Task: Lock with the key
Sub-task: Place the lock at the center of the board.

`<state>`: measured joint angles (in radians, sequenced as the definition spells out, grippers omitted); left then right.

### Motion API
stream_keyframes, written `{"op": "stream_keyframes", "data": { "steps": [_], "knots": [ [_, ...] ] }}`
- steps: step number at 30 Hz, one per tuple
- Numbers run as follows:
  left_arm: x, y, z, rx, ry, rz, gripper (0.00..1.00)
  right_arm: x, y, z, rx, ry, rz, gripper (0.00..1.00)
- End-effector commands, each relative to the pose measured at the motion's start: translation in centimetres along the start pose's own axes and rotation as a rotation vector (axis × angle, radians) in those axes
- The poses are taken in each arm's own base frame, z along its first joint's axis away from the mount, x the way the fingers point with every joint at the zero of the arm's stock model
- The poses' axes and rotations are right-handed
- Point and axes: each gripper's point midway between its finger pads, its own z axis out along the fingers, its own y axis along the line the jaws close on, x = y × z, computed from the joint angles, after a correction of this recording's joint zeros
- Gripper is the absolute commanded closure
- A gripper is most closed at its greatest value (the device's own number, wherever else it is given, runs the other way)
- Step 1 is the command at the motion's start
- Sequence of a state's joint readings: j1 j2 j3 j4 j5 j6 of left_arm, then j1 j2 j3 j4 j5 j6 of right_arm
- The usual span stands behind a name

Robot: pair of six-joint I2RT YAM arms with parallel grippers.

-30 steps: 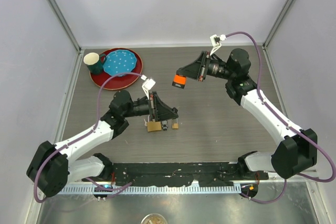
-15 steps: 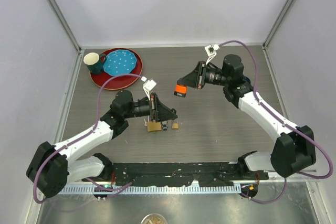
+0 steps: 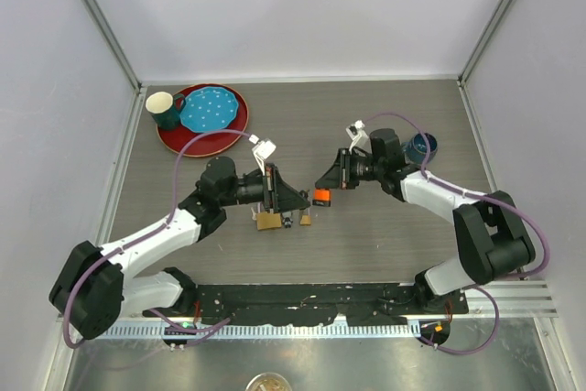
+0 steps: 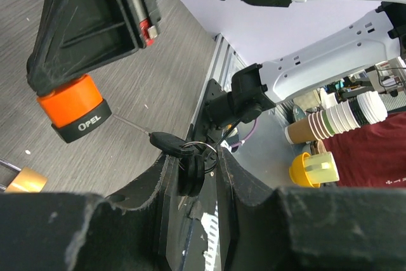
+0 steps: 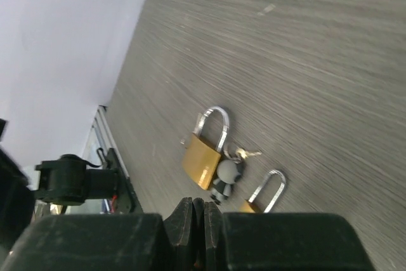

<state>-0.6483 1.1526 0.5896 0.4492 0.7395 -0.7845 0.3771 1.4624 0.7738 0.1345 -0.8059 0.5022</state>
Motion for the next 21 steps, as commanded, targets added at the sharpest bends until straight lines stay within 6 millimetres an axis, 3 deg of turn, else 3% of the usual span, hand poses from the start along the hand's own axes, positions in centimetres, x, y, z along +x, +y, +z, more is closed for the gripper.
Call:
{"op": "stream_keyframes", "data": {
  "steps": [1,8,14,21],
  "knots": [
    [-1.3,-0.9,0.4,0.026,-0.024,0.044,1.0,0.6,-2.5,0.7,0.061,0.0,-0.009,0.99],
    [-1.1,-0.6,0.6,0.025,-0.015,0.027,1.0,3.7,-6.7,2.3,0.13,0.084,0.079,0.99],
    [-1.0,-0.3,0.8,0.02,-0.001,0.021,1.0,4.6,-8.1,3.1,0.135,0.116,0.105,0.98],
    [-1.0,-0.2,1.0,0.022,0.004,0.018,1.0,6.1,-9.9,2.8,0.22,0.179,0.127,0.98]
  ]
}}
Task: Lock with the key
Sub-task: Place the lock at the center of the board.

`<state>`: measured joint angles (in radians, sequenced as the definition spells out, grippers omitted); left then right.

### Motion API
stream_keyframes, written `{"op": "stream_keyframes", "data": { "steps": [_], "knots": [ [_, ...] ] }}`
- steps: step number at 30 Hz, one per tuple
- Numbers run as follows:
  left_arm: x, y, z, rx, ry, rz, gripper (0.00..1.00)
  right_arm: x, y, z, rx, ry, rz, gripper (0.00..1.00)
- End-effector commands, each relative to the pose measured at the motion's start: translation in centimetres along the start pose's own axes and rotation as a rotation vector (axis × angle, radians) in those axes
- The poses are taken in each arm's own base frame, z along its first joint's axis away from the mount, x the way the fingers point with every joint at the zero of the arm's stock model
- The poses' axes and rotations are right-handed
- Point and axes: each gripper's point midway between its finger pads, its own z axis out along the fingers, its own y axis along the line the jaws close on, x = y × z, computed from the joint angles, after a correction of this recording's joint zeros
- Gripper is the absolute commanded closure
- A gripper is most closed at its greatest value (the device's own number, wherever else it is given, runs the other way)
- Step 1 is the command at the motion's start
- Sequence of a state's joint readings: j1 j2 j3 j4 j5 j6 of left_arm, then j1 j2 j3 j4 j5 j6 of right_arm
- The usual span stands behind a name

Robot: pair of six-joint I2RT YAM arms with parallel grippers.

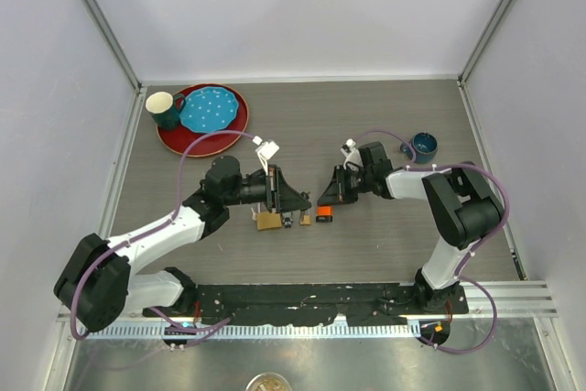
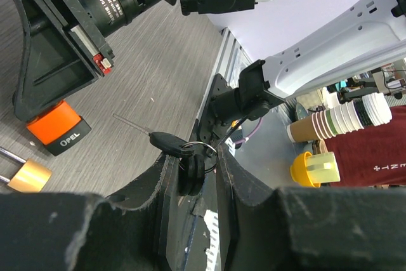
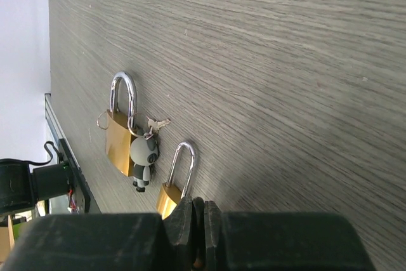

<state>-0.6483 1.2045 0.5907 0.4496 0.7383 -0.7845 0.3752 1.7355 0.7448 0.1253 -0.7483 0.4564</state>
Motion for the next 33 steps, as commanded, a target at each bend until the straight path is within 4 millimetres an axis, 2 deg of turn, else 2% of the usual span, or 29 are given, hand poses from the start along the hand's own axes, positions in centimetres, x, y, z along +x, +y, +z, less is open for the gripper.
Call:
{"op": "stream_keyframes", "data": {
  "steps": [1,5,11,14,20,23,27,33],
  "knots": [
    [-1.7,-1.6,0.4,0.044,-0.021,0.049,1.0,-0.5,-1.5,0.2,0.074,0.013,-0.04,0.98],
    [-1.7,-1.7,0.4,0.049,-0.015,0.05,1.0,0.3,-2.0,-0.3,0.11,0.047,-0.044,0.98],
    [-1.9,-1.7,0.6,0.051,-0.013,0.05,1.0,0.4,-2.8,-0.9,0.171,0.063,-0.06,0.96],
    [-1.9,-1.7,0.6,0.052,-0.012,0.05,1.0,0.6,-3.3,-0.9,0.194,0.07,-0.059,0.91],
    [-1.8,-1.6,0.7,0.05,-0.009,0.043,0.99,0.3,-4.4,-1.4,0.277,0.053,-0.044,0.75],
    [-1.8,-1.6,0.6,0.052,-0.009,0.043,0.99,-0.1,-5.6,-2.1,0.373,0.029,-0.033,0.6],
    [-1.8,-1.7,0.5,0.05,-0.014,0.045,0.99,-0.6,-5.9,-3.0,0.428,-0.006,-0.039,0.5],
    [-1.6,-1.5,0.5,0.046,-0.011,0.042,0.99,-1.5,-5.5,-3.9,0.456,-0.048,-0.055,0.48]
  ]
}}
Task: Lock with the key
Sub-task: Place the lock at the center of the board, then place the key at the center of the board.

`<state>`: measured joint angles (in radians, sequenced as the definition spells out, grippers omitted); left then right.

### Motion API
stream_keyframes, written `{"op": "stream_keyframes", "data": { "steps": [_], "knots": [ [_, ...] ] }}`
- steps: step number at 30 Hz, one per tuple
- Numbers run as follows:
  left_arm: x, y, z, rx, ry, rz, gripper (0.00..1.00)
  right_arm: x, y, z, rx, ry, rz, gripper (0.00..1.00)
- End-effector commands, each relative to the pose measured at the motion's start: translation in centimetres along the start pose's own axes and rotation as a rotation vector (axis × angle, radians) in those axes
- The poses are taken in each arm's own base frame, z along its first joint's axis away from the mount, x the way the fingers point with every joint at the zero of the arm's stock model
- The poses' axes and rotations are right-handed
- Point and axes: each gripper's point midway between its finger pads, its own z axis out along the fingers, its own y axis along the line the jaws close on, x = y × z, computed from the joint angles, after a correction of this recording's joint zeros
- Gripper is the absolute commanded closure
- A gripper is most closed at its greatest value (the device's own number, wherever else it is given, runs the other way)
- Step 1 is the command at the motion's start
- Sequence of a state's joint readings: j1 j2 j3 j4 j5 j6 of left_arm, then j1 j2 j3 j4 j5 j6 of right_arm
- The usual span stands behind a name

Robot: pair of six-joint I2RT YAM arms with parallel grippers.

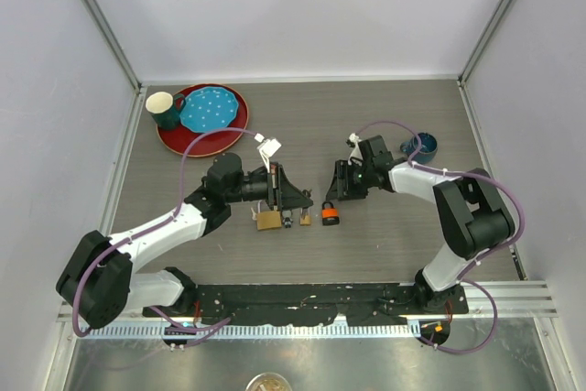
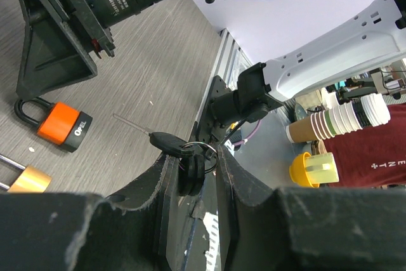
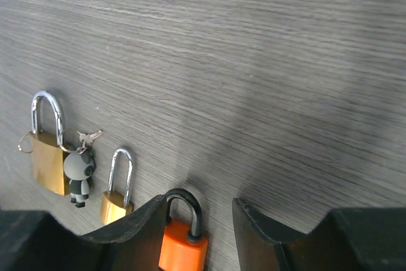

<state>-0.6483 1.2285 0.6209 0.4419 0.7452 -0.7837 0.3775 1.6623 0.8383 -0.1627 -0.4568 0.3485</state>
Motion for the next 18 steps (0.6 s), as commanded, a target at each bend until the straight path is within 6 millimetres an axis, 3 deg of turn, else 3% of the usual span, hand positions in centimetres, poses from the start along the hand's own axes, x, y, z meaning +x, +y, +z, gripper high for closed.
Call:
{"op": "stream_keyframes", "data": {
  "steps": [1,10,15,18],
  "knots": [
    [-1.0,-1.4,0.1,0.04,-0.016,0.04,0.99,-0.1,-2.6,-1.0,0.151,-0.03,-0.015,0.47],
    [-0.8,-1.2,0.1,0.028,-0.005,0.032,1.0,-1.4,-1.0,-2.5,0.118,-0.086,-0.039,0.43],
    [-0.2,-0.4,0.2,-0.027,0.014,0.049,1.0,-2.3,0.5,-3.9,0.074,-0.135,-0.071,0.29],
    [0.5,0.6,0.6,-0.09,0.053,0.056,1.0,-2.6,2.4,-4.8,-0.014,-0.167,-0.116,0.2]
  ]
}}
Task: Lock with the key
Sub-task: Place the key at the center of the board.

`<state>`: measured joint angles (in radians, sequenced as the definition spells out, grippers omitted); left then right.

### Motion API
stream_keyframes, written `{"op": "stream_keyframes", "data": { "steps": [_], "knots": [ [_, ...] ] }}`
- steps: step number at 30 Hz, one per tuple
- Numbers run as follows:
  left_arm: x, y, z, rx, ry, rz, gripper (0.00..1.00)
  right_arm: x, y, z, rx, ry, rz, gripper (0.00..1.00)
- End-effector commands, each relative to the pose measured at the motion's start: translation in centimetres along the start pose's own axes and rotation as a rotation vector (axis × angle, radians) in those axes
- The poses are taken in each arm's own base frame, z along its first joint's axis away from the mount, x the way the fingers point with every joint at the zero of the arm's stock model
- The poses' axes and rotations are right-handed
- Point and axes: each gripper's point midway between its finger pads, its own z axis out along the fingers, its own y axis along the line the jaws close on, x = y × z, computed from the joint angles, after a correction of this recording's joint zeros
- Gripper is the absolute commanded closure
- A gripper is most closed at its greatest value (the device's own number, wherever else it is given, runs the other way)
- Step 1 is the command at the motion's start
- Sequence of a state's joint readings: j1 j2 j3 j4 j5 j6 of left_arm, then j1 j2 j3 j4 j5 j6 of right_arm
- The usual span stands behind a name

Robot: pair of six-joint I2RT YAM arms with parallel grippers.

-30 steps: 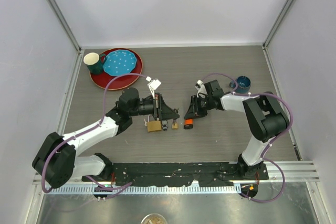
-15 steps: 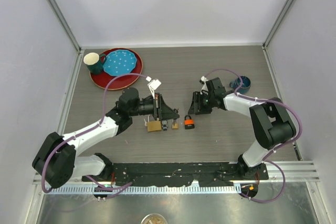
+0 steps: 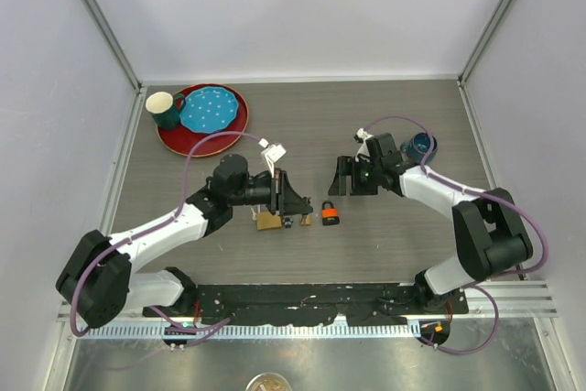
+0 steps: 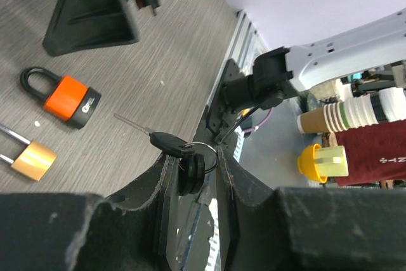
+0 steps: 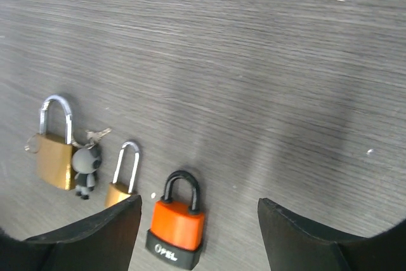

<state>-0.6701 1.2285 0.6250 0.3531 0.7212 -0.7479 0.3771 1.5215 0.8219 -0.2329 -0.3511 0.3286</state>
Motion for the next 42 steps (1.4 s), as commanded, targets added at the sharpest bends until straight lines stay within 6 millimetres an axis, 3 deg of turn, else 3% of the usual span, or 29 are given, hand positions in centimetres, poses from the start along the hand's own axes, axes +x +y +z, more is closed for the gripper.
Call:
{"op": "stream_keyframes", "data": {
  "steps": [1,13,26,36,42],
  "knots": [
    [-0.4,-0.1,0.6,-0.06,0.03,0.065,1.0,-2.0,2.6,-2.3,-0.108,-0.101,-0.072,0.19],
    [1.7,4.4,4.3,-0.206,0.164,0.045,1.0,-4.0,3.8,-6.1,-0.089,-0.202,-0.107,0.17],
    [2.8,10.8,7.9,-0.378,0.224,0.005,0.99,-4.6,3.6,-7.3,-0.078,-0.228,-0.104,0.17],
    [2.3,12.6,8.1,-0.452,0.209,0.03,0.82,-4.5,3.8,-7.2,-0.09,-0.22,-0.103,0.17],
    [1.0,11.9,7.8,-0.456,0.159,0.063,0.51,-4.5,3.7,-7.1,-0.089,-0.217,-0.099,0.17]
  ]
}}
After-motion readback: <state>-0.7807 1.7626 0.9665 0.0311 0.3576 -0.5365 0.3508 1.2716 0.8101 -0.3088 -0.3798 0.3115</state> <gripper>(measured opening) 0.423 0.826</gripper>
